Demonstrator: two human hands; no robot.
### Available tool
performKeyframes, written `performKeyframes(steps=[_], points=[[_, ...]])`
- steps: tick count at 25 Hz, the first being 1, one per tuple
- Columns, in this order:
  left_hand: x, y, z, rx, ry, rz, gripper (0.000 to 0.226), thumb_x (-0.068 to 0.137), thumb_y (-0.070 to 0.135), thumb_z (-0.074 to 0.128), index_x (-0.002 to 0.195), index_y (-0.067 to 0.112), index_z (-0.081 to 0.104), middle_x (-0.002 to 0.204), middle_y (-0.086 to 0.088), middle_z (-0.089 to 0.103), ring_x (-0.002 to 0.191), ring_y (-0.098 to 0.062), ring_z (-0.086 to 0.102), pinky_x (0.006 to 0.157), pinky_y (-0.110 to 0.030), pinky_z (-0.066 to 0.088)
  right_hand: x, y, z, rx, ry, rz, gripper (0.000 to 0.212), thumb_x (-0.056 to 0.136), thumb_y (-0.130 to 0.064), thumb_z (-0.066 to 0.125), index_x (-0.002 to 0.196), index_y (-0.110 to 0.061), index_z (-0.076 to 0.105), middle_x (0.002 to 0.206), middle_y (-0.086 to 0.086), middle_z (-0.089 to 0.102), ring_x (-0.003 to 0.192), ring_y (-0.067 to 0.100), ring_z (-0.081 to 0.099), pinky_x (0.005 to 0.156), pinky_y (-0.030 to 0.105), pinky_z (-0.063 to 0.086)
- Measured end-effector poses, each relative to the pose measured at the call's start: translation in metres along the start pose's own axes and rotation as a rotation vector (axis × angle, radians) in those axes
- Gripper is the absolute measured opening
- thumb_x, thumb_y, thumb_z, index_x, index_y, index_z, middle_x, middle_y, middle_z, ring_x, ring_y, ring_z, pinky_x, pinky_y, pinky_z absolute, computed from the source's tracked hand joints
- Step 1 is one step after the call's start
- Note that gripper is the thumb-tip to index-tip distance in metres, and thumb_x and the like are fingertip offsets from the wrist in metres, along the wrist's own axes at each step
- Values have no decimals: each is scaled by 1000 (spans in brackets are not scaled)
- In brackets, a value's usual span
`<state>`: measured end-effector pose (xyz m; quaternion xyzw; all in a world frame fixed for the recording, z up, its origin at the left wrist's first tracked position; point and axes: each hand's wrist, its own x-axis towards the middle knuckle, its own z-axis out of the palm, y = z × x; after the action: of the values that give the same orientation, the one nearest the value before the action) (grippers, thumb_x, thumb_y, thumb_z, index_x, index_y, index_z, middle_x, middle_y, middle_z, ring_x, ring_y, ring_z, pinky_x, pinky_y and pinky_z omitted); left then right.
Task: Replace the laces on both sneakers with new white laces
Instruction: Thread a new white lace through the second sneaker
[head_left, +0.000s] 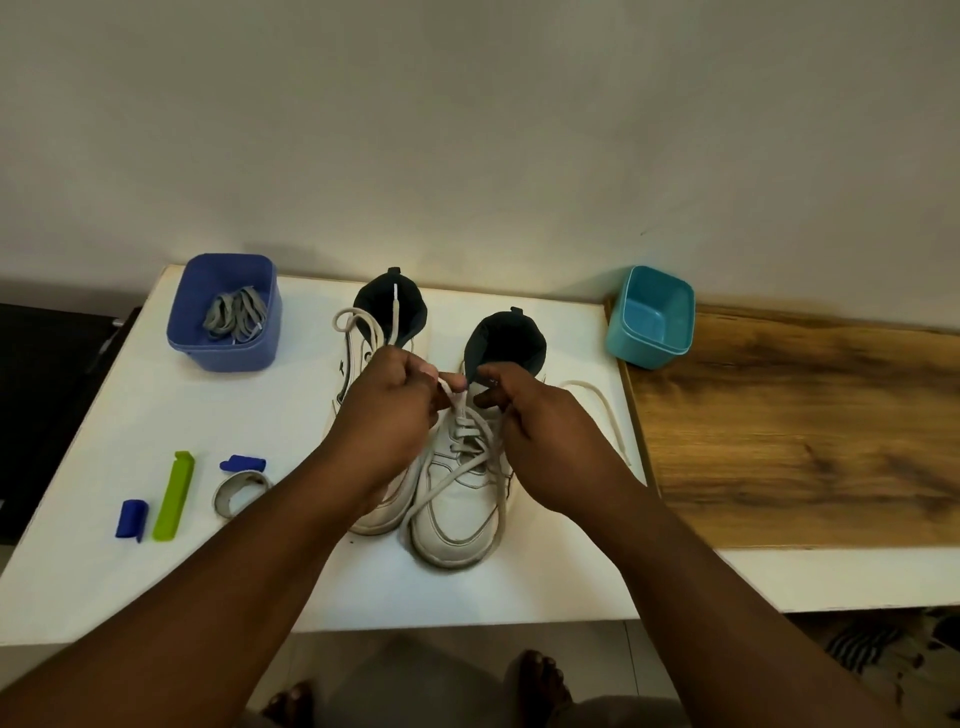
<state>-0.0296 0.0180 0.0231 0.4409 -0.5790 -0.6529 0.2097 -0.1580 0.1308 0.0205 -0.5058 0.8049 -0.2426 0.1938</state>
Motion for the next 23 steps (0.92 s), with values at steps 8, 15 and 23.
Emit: performKeyframes(steps=[8, 15, 23], points=[[2, 1, -11, 456, 94, 395, 13, 105, 30, 48, 109, 25, 59, 83, 9, 64, 72, -6, 60, 65, -24, 46, -6, -11, -4, 117, 138, -14, 22, 93, -23, 74, 110, -33, 64, 107, -19, 61, 85, 0, 57, 71, 16, 42], [0, -23, -7, 885, 27, 413, 30, 92, 31, 69, 121, 25, 60, 109, 2, 66, 95, -19, 64, 80, -32, 50, -24, -7, 3, -298, -431, 390, 48, 78, -62, 80, 98, -19, 73, 86, -1, 67, 83, 19, 67, 77, 36, 58], [8, -30, -6, 928, -28, 291, 18, 91, 40, 69, 82, 26, 63, 75, 6, 63, 74, -16, 61, 67, -31, 46, -25, -29, 0, 319, -547, 399, 17, 90, -19, 74, 78, -7, 75, 77, 9, 72, 68, 15, 64, 69, 37, 58]])
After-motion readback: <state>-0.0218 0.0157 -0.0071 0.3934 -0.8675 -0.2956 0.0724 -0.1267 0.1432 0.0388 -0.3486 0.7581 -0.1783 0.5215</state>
